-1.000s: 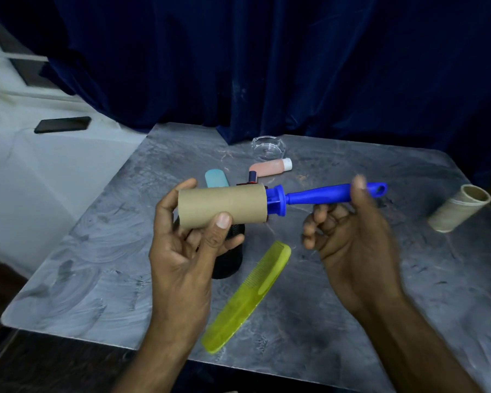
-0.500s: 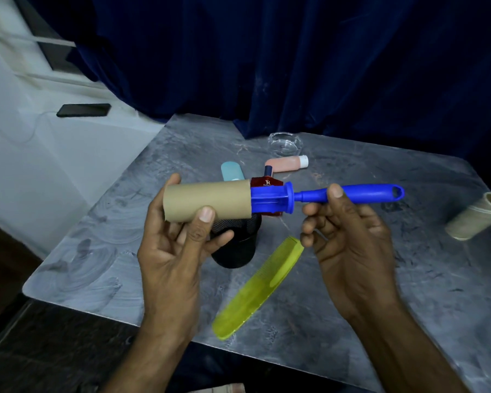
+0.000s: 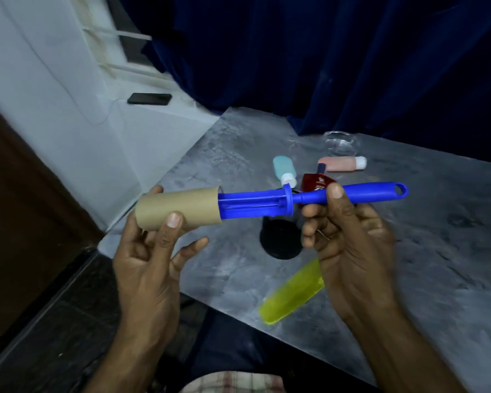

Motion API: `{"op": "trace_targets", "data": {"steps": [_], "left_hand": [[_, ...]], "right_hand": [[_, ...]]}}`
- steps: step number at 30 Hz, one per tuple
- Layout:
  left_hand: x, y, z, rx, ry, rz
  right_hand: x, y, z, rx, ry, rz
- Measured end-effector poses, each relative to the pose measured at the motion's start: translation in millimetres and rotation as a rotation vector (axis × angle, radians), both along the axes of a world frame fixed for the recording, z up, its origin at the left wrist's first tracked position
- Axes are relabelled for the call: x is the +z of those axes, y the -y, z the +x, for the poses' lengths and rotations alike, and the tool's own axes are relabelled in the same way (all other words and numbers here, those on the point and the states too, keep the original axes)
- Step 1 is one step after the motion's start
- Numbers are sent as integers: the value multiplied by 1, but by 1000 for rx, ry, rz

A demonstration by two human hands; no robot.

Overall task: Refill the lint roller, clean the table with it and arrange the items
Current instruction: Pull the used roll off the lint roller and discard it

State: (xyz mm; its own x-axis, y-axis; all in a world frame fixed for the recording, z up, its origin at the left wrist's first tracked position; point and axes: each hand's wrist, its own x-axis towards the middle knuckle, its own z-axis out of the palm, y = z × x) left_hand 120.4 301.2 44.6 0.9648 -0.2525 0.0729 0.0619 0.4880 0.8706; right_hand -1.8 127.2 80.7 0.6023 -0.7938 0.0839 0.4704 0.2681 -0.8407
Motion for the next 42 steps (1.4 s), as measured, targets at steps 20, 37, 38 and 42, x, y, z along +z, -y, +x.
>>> {"op": "trace_targets", "data": {"steps": [20,37,38,42], "left_hand": [[-48,-167,8,473,-230,-164],[-287,-261,5,845,-800,44],[-291,-263,6,846,-801,52],[-305,-264,9,776,-803,188]], "right_hand": [[-48,-131,70,440,-28,187],[-64,-165,65,613,-156,112],[-65,-166,66,618,-157,110],[-65,-168,65,629,-153,106]]}}
